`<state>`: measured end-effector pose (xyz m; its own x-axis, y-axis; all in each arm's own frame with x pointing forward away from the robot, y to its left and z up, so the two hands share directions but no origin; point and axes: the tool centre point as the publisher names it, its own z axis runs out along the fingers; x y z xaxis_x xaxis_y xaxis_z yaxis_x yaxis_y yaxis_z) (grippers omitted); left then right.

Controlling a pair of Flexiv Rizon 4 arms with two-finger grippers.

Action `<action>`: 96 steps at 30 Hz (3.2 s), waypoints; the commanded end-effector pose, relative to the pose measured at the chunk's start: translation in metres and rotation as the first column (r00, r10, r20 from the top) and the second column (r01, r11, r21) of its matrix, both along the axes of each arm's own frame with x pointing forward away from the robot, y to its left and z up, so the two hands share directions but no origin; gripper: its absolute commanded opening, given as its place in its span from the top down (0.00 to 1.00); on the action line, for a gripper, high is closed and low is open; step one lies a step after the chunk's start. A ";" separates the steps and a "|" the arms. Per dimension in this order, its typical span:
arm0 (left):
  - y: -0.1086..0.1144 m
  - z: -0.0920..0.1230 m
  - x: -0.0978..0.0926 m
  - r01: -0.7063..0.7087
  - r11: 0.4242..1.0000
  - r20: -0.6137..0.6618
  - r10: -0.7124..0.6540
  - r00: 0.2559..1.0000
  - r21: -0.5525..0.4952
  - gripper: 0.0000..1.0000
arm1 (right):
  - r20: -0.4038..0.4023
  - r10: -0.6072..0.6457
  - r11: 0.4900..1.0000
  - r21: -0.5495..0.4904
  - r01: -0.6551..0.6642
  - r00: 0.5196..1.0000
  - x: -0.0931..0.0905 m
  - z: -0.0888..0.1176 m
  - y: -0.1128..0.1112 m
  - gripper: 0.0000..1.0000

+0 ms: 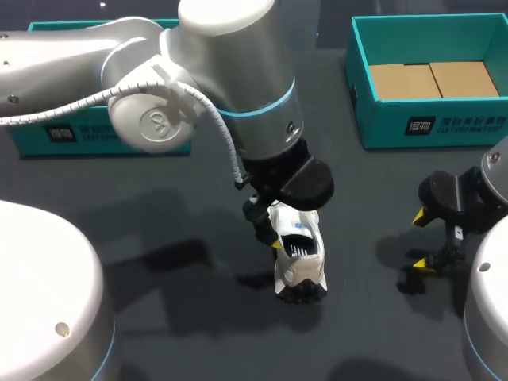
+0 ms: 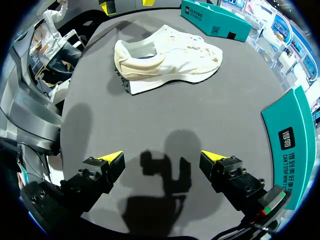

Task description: Take the shoe out of the shoebox, open the shoe tongue, remove and reinsert the insole, then place the shoe into the shoebox

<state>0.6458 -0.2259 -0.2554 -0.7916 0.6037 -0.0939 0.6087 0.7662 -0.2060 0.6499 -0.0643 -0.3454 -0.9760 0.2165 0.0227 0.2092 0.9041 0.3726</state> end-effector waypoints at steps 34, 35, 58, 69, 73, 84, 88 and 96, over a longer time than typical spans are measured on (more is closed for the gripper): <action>-0.021 -0.085 -0.036 -0.609 0.767 -0.024 0.626 0.780 0.204 0.00 | 0.003 -0.001 1.000 -0.001 0.001 1.000 -0.002 0.001 -0.001 0.00; -0.023 -0.088 -0.036 -0.609 0.766 -0.023 0.626 0.779 0.204 0.00 | 0.003 -0.001 1.000 -0.001 0.001 1.000 -0.002 0.001 -0.001 0.00; -0.032 -0.127 -0.046 -0.631 0.736 0.018 0.647 0.762 0.243 0.01 | 0.003 -0.001 1.000 -0.001 0.001 1.000 -0.002 0.001 -0.001 0.00; -0.023 -0.131 -0.049 -0.642 0.725 0.003 0.662 0.749 0.251 0.22 | 0.003 -0.001 1.000 -0.001 0.001 1.000 -0.002 0.001 -0.001 0.00; -0.022 -0.131 -0.049 -0.643 0.723 0.002 0.664 0.747 0.250 0.36 | 0.003 -0.001 1.000 -0.001 0.001 1.000 -0.002 0.001 -0.001 0.00; -0.023 -0.136 -0.046 -0.648 0.718 0.001 0.670 0.743 0.253 0.76 | 0.003 -0.001 1.000 -0.001 0.001 1.000 -0.002 0.001 -0.001 0.00; -0.023 -0.136 -0.047 -0.644 0.721 -0.004 0.667 0.745 0.255 1.00 | 0.003 -0.001 1.000 -0.001 0.001 1.000 -0.002 0.001 -0.001 0.00; -0.017 -0.112 -0.046 -0.630 0.738 -0.021 0.653 0.757 0.243 1.00 | 0.003 -0.001 1.000 -0.001 0.001 1.000 -0.002 0.001 -0.001 0.00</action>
